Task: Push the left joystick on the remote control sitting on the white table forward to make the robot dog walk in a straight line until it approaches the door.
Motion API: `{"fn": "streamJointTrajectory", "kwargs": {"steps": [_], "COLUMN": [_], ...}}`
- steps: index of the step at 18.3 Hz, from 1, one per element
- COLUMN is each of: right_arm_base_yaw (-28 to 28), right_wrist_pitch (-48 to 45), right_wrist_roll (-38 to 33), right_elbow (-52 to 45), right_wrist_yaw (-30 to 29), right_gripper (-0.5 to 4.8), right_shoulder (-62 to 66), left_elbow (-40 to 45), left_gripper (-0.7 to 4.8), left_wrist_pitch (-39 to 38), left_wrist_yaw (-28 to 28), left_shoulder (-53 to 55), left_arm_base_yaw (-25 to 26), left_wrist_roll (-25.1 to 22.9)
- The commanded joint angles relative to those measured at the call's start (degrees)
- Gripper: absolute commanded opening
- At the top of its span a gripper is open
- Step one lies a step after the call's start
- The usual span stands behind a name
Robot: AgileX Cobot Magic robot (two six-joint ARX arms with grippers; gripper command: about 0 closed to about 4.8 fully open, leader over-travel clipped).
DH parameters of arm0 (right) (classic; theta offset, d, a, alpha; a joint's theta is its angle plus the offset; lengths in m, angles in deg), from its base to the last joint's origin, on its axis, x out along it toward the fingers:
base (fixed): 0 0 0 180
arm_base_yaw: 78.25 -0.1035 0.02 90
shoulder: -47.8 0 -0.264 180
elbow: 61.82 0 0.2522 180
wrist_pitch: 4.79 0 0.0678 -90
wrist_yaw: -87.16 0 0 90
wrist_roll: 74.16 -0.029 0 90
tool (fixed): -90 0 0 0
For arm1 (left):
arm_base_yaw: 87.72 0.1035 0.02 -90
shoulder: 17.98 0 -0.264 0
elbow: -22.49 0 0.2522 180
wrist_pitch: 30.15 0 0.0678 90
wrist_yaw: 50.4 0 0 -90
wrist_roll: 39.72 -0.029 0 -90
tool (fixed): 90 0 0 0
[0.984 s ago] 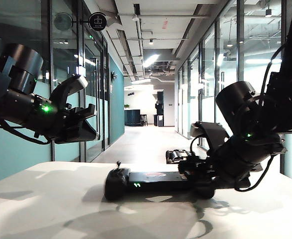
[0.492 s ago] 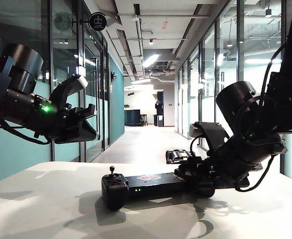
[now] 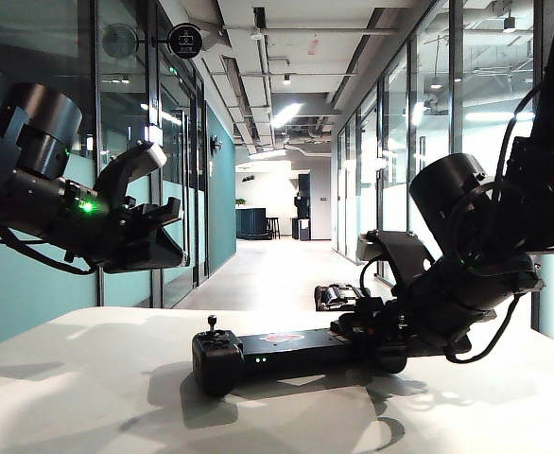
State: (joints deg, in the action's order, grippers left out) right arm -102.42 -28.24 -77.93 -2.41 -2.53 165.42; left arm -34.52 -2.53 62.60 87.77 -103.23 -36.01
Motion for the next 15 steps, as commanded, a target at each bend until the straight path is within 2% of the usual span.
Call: {"fn": "streamJointTrajectory", "kwargs": {"steps": [1,8,10,13,15], "right_arm_base_yaw": [-0.1,-0.1,-0.1,-0.2,-0.2], "right_wrist_pitch": [-3.8,-4.3,-4.3,-4.2,-4.2], "right_wrist_roll": [-1.0,-6.8,-6.8,-8.3,-8.7], "right_elbow": [0.2,0.2,0.2,0.2,0.2], "right_wrist_yaw": [1.9,9.3,9.6,11.8,13.4], "right_gripper": [1.65,1.66,1.66,1.66,1.66], "right_shoulder": [-0.3,-0.3,-0.3,-0.3,-0.3], "left_elbow": [-0.2,-0.2,-0.9,-3.8,-7.3], "left_gripper": [-0.05,-0.05,-0.05,-0.05,-0.05], "left_wrist_pitch": [0.9,1.1,1.1,0.9,-0.4], "left_wrist_yaw": [0.4,0.4,0.7,3.3,7.0], "left_shoulder": [-0.3,0.0,1.1,4.0,6.6], "left_arm_base_yaw": [0.0,-0.1,-0.2,-0.2,-0.2], "left_wrist_roll": [0.0,0.0,0.0,0.0,0.0]}}
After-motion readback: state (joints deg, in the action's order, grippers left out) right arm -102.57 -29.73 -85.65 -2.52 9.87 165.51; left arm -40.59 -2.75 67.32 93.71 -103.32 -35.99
